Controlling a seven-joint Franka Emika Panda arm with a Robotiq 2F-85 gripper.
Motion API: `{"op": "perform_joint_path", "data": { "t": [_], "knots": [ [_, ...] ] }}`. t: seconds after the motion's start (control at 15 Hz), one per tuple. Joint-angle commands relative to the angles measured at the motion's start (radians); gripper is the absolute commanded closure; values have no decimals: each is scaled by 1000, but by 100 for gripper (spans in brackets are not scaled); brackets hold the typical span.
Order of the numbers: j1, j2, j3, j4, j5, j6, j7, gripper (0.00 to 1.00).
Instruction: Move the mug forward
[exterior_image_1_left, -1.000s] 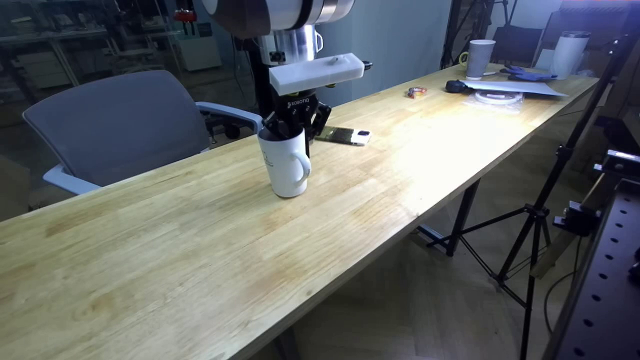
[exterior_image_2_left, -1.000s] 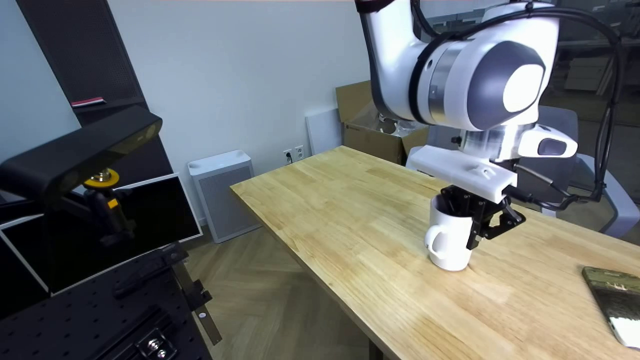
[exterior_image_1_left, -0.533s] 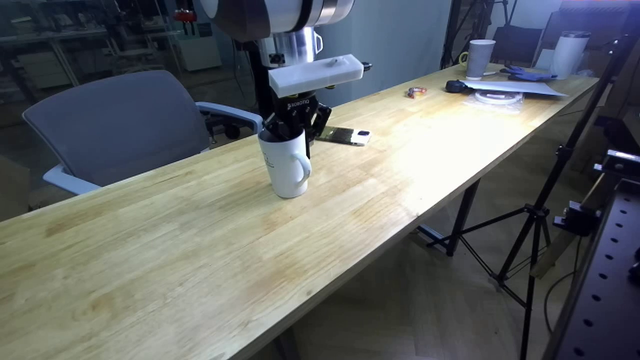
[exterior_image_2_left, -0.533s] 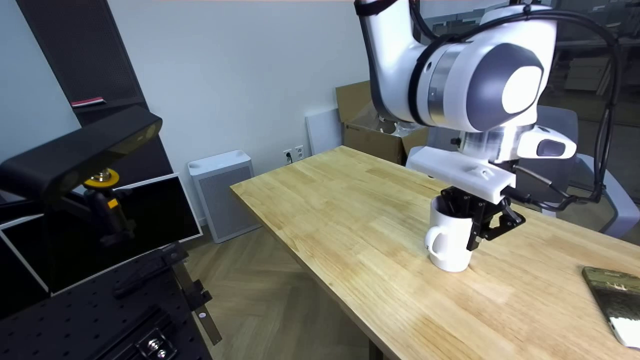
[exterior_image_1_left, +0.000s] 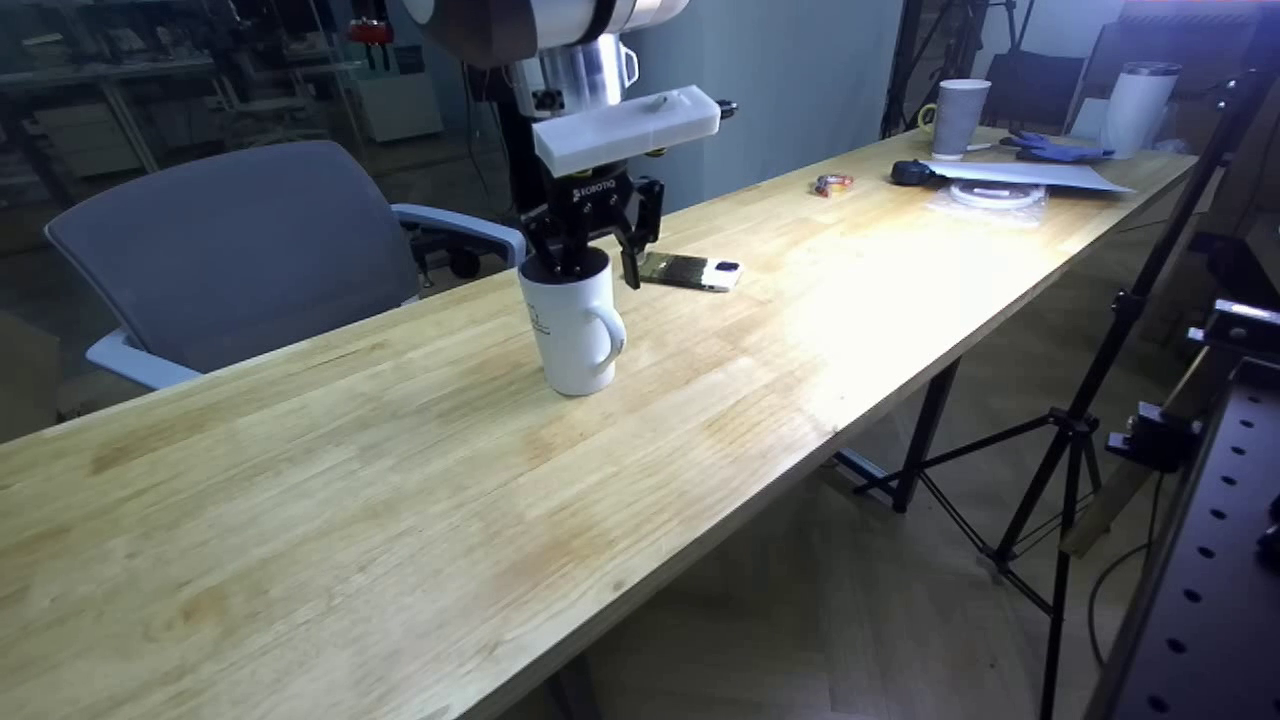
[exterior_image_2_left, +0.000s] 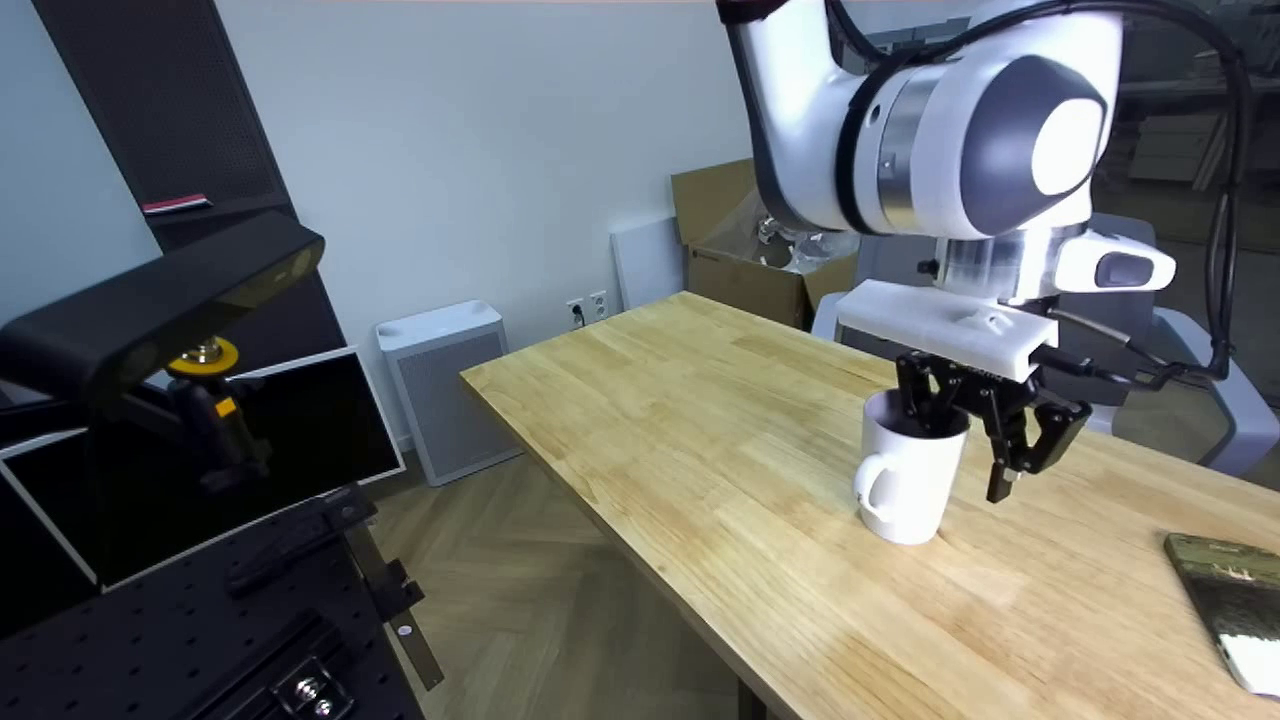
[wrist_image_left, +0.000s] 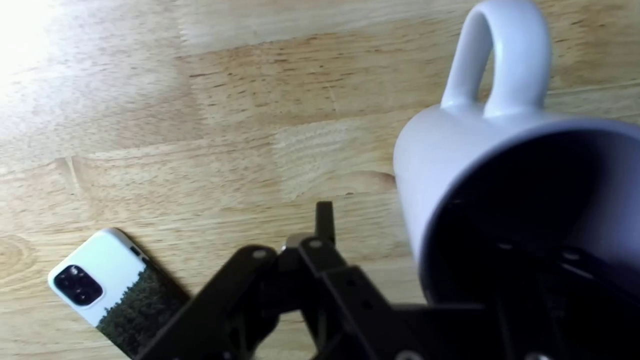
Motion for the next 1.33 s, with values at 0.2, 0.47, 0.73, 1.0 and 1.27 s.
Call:
{"op": "perform_joint_path", "data": {
  "t": [0.2, 0.47, 0.73, 1.0, 1.27],
  "knots": [
    [42, -20, -48, 86, -70, -133, 72, 0],
    [36, -40, -41, 141, -74, -197, 71, 0],
    [26, -41, -42, 223, -83, -261, 85, 0],
    [21, -31, -50, 299, -90, -320, 109, 0],
    [20, 7, -71, 416, -108, -417, 176, 0]
  ]
}}
